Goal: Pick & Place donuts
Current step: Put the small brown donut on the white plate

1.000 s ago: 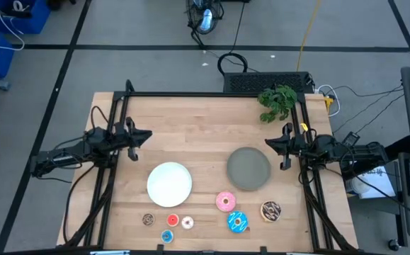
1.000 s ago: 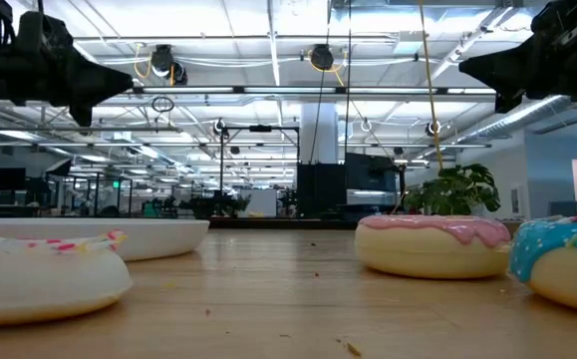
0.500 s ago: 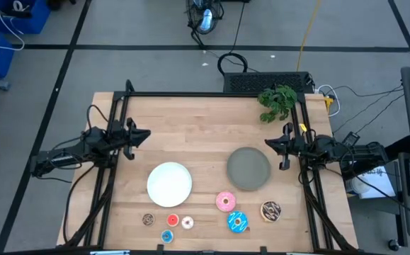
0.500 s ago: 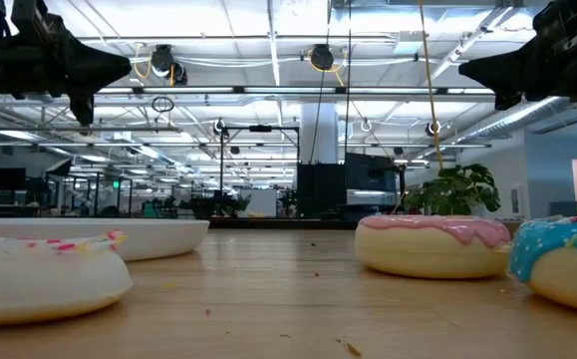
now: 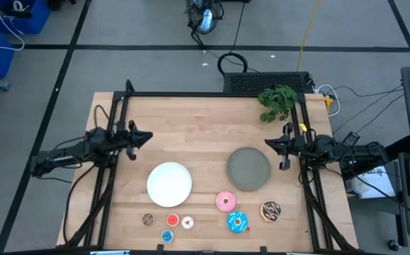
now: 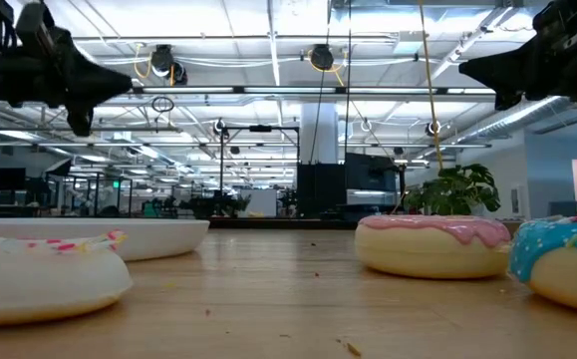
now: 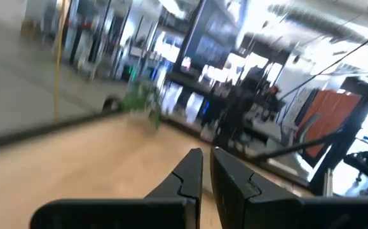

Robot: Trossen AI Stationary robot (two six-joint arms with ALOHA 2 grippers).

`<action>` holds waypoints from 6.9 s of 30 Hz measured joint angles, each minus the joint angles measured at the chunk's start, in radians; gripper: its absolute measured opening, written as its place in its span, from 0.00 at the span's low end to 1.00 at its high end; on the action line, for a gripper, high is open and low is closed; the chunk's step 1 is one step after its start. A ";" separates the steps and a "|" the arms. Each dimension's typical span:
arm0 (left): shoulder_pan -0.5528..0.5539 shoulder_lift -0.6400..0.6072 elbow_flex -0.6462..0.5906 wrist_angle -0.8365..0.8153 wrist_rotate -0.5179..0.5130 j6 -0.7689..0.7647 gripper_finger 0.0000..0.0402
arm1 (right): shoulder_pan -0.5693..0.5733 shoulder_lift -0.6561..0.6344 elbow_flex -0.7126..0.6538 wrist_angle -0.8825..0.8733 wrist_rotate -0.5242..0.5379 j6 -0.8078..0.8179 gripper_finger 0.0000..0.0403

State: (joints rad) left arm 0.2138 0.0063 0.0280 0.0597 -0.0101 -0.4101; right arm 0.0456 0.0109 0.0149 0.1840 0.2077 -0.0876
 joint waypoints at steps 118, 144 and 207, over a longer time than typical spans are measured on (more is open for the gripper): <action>-1.120 1.814 1.121 -0.868 -0.111 -0.624 0.82 | 0.002 0.030 0.000 -0.010 -0.052 0.126 0.00; -1.125 1.834 1.070 -0.813 -0.071 -0.564 0.73 | 0.002 0.032 0.000 -0.010 -0.052 0.128 0.00; -0.914 1.244 1.077 -1.003 0.002 -0.577 0.53 | 0.002 0.071 0.000 -0.009 -0.052 0.121 0.00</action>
State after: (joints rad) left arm -0.7006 1.2499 1.1053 -0.9436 -0.0082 -0.9875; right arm 0.0479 0.0822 0.0151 0.1745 0.1558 0.0334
